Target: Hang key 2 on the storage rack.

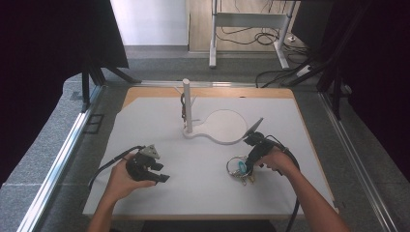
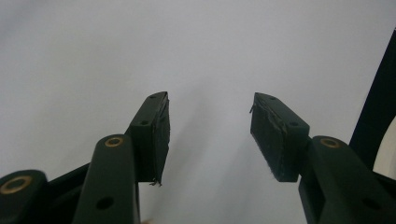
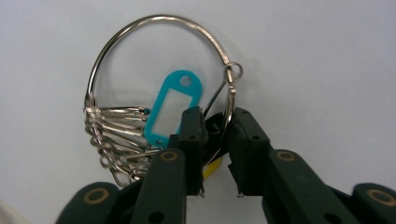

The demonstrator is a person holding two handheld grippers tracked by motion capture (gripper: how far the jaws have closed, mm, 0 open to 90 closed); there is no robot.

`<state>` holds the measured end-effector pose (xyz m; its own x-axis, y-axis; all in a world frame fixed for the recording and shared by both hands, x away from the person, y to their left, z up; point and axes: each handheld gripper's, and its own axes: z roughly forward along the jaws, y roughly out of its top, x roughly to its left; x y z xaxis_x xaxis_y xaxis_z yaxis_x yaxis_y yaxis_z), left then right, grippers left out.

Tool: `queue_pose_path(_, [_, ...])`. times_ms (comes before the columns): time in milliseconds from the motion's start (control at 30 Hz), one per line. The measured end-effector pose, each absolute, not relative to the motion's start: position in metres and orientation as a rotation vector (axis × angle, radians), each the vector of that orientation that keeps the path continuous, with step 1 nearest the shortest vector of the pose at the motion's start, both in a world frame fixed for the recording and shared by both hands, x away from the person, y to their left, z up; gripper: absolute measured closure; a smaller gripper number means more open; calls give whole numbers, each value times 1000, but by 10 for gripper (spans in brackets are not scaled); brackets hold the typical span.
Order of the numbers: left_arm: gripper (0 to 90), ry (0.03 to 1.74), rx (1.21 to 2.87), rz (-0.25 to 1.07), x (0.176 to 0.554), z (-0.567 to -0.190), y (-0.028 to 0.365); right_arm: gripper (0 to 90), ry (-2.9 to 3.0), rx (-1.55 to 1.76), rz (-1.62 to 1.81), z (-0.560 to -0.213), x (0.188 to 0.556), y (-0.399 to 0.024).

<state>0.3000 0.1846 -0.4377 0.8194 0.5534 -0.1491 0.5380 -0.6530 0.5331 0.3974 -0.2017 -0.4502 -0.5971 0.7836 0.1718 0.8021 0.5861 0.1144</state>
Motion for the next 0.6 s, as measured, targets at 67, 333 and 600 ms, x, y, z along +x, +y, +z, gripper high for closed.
queue_pose_path(67, [479,801,2427,36,300,-438,185,825,-2683,-1361,-277,-449,398,-202])
queue_pose_path(333, [478,797,2433,36,301,-438,185,864,-2694,-1295,-274,-439,397,-202])
queue_pose_path(600, [478,809,2424,33,300,-438,185,869,-2721,-1212,-296,-421,396,-202])
